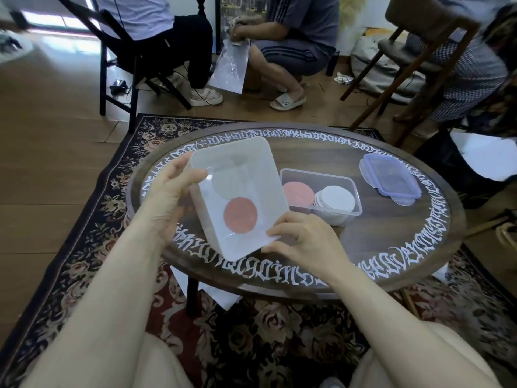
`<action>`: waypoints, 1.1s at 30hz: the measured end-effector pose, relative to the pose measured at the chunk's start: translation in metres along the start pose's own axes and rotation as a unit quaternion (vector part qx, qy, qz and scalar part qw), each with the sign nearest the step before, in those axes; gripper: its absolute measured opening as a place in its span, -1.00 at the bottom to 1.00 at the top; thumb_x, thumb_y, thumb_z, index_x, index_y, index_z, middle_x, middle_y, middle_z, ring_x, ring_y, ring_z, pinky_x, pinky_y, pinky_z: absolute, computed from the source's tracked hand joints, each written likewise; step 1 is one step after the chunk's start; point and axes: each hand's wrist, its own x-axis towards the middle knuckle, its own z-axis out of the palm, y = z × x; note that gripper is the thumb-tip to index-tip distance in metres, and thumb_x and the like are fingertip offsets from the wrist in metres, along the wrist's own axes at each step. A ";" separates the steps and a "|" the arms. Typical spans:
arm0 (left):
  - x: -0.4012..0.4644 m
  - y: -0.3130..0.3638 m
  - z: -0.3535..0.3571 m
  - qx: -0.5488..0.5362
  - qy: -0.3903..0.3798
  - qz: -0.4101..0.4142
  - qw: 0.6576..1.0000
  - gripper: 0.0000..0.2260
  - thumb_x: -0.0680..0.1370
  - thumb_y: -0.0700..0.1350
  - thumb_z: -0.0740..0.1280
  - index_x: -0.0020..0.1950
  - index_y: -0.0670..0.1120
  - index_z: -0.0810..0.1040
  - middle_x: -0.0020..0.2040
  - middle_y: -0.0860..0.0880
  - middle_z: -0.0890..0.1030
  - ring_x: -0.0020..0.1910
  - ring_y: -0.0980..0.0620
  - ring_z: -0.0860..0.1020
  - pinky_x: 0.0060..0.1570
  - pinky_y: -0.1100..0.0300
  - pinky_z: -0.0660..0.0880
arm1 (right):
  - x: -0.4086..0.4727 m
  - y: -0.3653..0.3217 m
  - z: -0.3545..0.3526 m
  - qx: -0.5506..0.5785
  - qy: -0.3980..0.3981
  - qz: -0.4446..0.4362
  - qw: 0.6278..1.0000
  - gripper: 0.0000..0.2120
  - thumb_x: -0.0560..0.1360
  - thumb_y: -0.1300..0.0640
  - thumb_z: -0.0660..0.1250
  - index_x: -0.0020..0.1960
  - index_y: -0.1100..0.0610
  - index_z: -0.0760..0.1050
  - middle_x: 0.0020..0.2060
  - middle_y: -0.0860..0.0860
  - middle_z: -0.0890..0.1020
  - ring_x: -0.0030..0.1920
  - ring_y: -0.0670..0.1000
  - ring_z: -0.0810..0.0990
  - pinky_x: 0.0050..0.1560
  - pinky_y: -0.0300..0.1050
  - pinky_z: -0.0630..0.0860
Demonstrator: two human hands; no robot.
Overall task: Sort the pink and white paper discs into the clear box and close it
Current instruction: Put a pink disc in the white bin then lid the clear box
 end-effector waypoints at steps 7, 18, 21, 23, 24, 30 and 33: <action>-0.004 -0.003 -0.002 -0.033 -0.025 0.010 0.999 -0.45 0.30 -0.11 0.47 0.28 0.03 0.48 0.16 0.01 0.62 -0.15 0.12 0.61 -0.21 0.21 0.51 | -0.005 -0.028 -0.009 0.151 0.092 0.010 0.984 -0.76 0.42 -0.18 0.36 -0.08 -0.05 0.62 -0.22 -0.19 0.60 -0.40 -0.13 0.44 -0.31 -0.29 0.38; -0.009 -0.009 0.017 -0.016 -0.145 -0.005 0.989 -0.31 0.18 -0.17 0.47 0.33 -0.05 0.45 -0.01 0.04 0.63 -0.06 0.09 0.56 0.03 0.16 0.39 | 0.035 -0.028 0.014 0.028 -0.038 0.111 0.993 -0.41 0.53 0.21 0.19 0.49 -0.01 0.05 0.49 -0.07 0.05 0.22 0.21 0.46 0.10 0.16 0.48; -0.010 -0.009 0.016 0.001 -0.140 -0.013 0.990 -0.31 0.14 -0.07 0.47 0.29 -0.02 0.49 0.02 0.04 0.63 -0.06 0.08 0.57 0.09 0.09 0.35 | 0.039 -0.022 0.022 0.041 -0.018 0.115 0.992 -0.39 0.52 0.24 0.18 0.50 0.00 0.05 0.45 -0.04 0.10 0.23 0.21 0.45 0.11 0.14 0.48; -0.010 -0.010 0.016 0.004 -0.143 -0.012 0.990 -0.32 0.13 -0.06 0.47 0.27 -0.01 0.50 0.00 0.04 0.63 -0.07 0.08 0.57 0.12 0.07 0.35 | 0.040 -0.020 0.025 0.051 -0.002 0.124 0.991 -0.38 0.51 0.20 0.23 0.50 0.00 0.08 0.41 -0.02 0.15 0.16 0.19 0.49 0.10 0.12 0.48; -0.011 -0.010 0.015 0.006 -0.144 -0.011 0.990 -0.32 0.13 -0.06 0.48 0.26 0.00 0.50 -0.01 0.05 0.64 -0.07 0.08 0.57 0.13 0.06 0.34 | 0.041 -0.021 0.025 0.062 0.004 0.131 0.989 -0.38 0.51 0.18 0.27 0.49 0.00 0.10 0.40 -0.02 0.17 0.15 0.17 0.51 0.11 0.09 0.48; -0.012 -0.009 0.016 0.005 -0.147 -0.017 0.989 -0.34 0.12 -0.08 0.48 0.24 0.02 0.52 -0.01 0.05 0.64 -0.04 0.06 0.57 0.17 0.05 0.36 | 0.046 -0.027 0.027 0.159 0.050 0.159 0.973 -0.41 0.44 0.07 0.42 0.39 0.01 0.27 0.25 -0.05 0.32 0.17 -0.01 0.45 0.14 -0.04 0.44; -0.012 -0.009 0.017 -0.006 -0.146 -0.021 0.989 -0.35 0.13 -0.08 0.48 0.23 0.02 0.52 -0.01 0.04 0.64 -0.05 0.04 0.56 0.17 0.05 0.37 | 0.047 -0.027 0.030 0.210 0.064 0.175 0.960 -0.50 0.37 0.12 0.48 0.23 0.03 0.36 0.14 -0.07 0.38 0.14 -0.11 0.44 0.13 -0.07 0.45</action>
